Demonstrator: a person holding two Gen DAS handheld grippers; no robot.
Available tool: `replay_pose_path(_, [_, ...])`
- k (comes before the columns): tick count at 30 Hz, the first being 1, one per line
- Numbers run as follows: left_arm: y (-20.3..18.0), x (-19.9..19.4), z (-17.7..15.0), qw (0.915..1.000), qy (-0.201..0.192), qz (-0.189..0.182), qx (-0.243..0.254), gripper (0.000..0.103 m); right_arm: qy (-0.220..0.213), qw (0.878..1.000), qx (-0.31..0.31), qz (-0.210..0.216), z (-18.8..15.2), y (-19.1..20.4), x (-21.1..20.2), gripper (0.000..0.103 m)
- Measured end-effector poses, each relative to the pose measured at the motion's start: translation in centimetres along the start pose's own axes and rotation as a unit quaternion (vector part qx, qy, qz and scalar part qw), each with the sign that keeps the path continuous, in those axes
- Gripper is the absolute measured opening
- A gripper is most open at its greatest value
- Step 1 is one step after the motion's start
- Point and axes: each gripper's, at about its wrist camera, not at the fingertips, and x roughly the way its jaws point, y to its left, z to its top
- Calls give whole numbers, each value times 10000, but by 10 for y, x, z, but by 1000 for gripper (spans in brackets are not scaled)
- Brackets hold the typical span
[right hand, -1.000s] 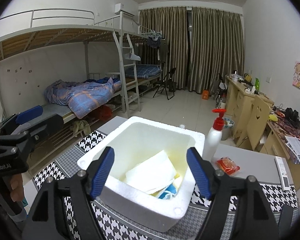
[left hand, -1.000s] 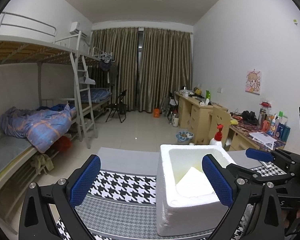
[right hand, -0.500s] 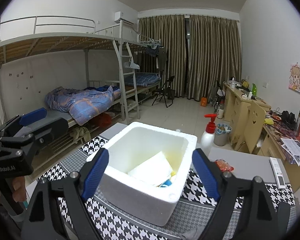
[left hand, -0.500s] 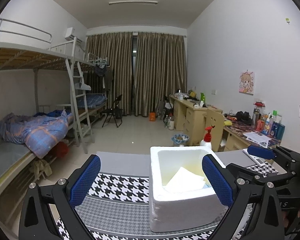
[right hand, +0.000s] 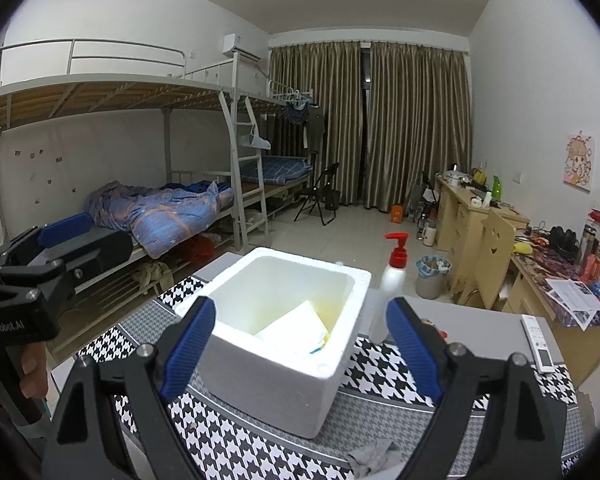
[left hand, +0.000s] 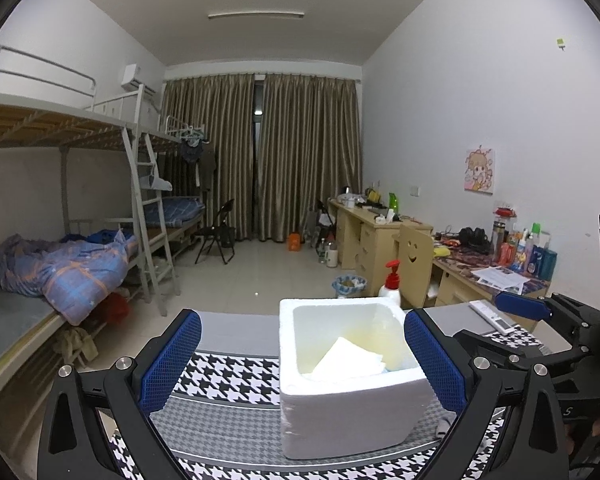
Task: Organize soft objects
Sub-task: 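Withdraw both tools from the foam box back over the table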
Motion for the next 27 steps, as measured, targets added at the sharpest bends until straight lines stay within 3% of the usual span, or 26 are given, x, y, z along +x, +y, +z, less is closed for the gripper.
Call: replay_pose_path(27, [-37,-5,-6,9974,48,-696,199,102,-202,9981,227,-528,-25,-21,-47,95])
